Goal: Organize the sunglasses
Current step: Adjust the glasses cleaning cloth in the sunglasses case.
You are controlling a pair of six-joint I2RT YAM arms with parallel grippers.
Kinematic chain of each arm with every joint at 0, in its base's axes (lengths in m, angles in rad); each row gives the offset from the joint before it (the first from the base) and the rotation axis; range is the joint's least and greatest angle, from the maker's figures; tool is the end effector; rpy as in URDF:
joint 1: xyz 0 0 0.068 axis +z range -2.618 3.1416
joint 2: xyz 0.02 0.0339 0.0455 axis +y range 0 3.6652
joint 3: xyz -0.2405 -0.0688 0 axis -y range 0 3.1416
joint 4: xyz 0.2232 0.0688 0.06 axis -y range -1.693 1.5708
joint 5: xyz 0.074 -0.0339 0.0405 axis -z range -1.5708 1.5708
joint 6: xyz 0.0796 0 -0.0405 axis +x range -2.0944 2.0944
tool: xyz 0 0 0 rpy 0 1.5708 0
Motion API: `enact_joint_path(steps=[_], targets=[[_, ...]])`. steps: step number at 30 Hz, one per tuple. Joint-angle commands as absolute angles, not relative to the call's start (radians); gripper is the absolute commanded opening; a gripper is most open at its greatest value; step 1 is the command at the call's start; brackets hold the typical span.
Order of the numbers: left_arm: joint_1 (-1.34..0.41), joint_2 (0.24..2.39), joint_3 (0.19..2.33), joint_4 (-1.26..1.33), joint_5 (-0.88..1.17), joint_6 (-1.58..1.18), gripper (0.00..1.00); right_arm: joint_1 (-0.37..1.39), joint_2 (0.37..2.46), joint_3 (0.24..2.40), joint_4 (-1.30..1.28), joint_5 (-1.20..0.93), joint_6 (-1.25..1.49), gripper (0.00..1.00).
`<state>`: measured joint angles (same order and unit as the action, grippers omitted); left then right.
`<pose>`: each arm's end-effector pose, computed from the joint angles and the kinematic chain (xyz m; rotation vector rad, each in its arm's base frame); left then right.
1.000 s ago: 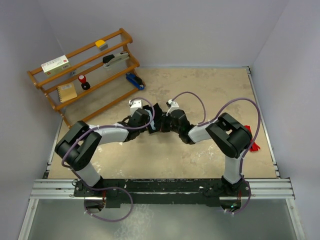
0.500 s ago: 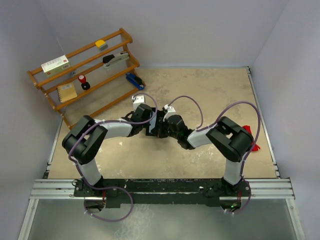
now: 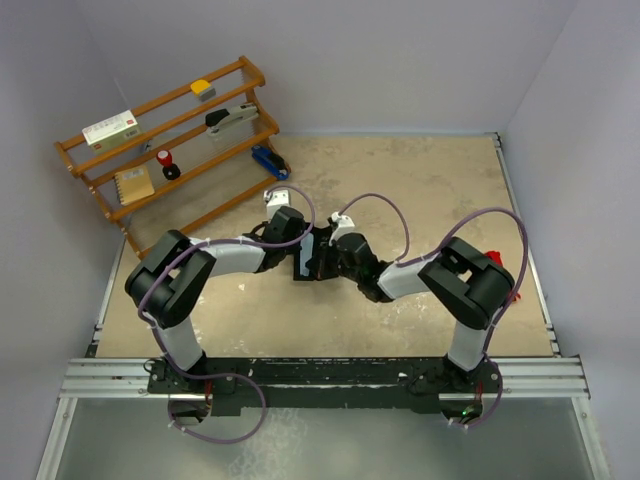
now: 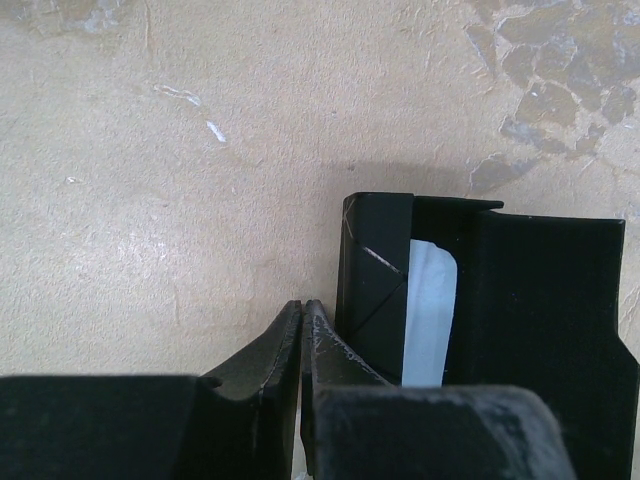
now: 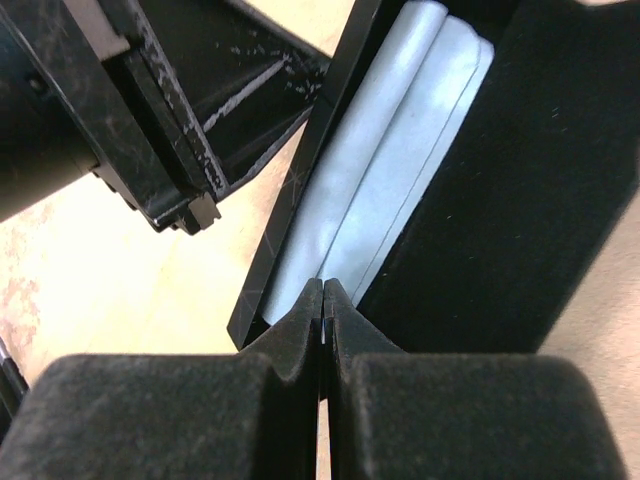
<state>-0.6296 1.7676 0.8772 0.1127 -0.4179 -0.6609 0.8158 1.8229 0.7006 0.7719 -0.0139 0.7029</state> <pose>0.3089 -0.1851 0.1106 -0.2365 2.2615 -0.1867 0.2562 0.2739 0.1186 -0.1263 2.0581 1.0030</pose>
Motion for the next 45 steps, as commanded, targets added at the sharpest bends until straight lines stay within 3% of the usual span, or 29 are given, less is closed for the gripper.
enact_joint_path(steps=[1, 45], targets=[[-0.624, 1.743, 0.889, 0.138, -0.413, -0.642, 0.0, 0.795, 1.765, 0.724, 0.747, 0.048, 0.668, 0.0], [-0.623, 1.735, 0.889, 0.135, -0.376, -0.634, 0.0, 0.736, 1.994, 0.957, 0.768, -0.022, 0.655, 0.0]])
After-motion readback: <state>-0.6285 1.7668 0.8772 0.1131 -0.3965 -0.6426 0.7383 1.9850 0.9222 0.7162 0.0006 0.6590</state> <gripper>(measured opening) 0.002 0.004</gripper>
